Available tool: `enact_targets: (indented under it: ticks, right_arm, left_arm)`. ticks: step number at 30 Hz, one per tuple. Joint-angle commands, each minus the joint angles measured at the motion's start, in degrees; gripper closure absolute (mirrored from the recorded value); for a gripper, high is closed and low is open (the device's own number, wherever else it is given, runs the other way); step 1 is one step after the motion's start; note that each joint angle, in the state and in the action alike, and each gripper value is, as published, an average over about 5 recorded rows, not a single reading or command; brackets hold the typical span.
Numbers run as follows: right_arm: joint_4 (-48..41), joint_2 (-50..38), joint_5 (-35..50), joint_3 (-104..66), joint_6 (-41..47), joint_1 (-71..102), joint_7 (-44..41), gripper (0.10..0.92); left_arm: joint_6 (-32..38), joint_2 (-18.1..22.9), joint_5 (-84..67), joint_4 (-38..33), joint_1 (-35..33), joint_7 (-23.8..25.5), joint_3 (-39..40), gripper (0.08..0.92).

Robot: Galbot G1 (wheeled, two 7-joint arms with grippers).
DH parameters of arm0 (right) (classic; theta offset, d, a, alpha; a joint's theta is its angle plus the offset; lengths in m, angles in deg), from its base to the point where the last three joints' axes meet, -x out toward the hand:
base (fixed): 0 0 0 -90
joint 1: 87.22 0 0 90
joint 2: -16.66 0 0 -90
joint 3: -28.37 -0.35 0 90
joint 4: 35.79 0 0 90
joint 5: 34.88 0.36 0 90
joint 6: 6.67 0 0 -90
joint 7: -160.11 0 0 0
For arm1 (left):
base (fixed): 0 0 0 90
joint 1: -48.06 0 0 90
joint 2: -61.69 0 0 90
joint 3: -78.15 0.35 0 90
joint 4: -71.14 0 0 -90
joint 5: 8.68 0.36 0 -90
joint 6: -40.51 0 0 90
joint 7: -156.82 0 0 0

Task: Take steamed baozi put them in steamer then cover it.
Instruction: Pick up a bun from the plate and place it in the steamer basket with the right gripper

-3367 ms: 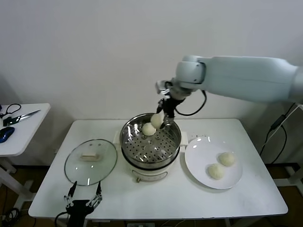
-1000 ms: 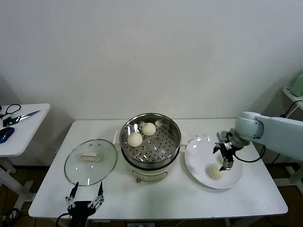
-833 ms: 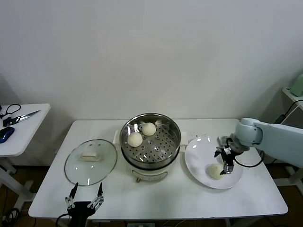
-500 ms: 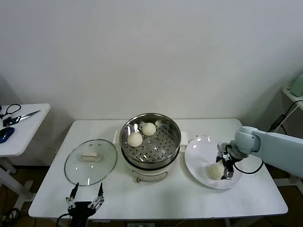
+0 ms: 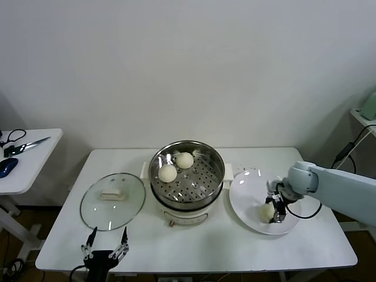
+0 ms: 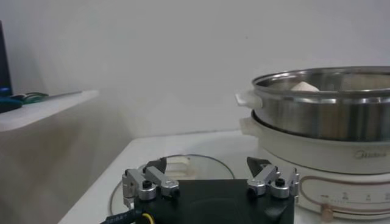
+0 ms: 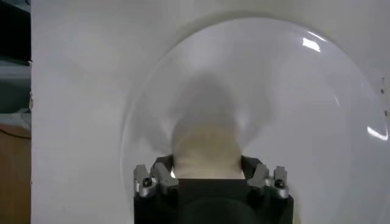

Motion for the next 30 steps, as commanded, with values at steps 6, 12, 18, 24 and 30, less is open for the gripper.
enact_targets:
  ticks: [6, 12, 18, 24, 30]
  right_arm:
    - [-1.66, 2.91, 1.53, 13.23, -10.59, -26.66, -7.66, 0.330]
    - [-9.06, 14.01, 0.31, 16.38, -30.46, -44.34, -14.47, 0.330]
    - [-2.32, 22.73, 0.94, 11.70, -35.25, -49.52, -14.07, 0.330]
    - [12.11, 29.00, 0.71, 12.45, -37.22, -44.52, -9.49, 0.330]
    - [13.15, 32.85, -3.97, 12.26, -41.58, -34.81, -5.59, 0.330]
  left_arm:
    - [0.16, 0.13, 0.22, -0.53, -0.39, -0.06, 0.17, 0.177]
    - [0.28, 0.14, 0.55, -0.86, -0.62, -0.03, 0.49, 0.177]
    - [0.30, 0.01, 0.70, -0.89, -0.63, 0.04, 0.95, 0.177]
    - [0.30, 0.18, 0.85, -0.86, -0.50, 0.07, 1.33, 0.177]
    - [0.58, 0.19, 0.77, -0.98, -0.89, -0.03, 0.91, 0.177]
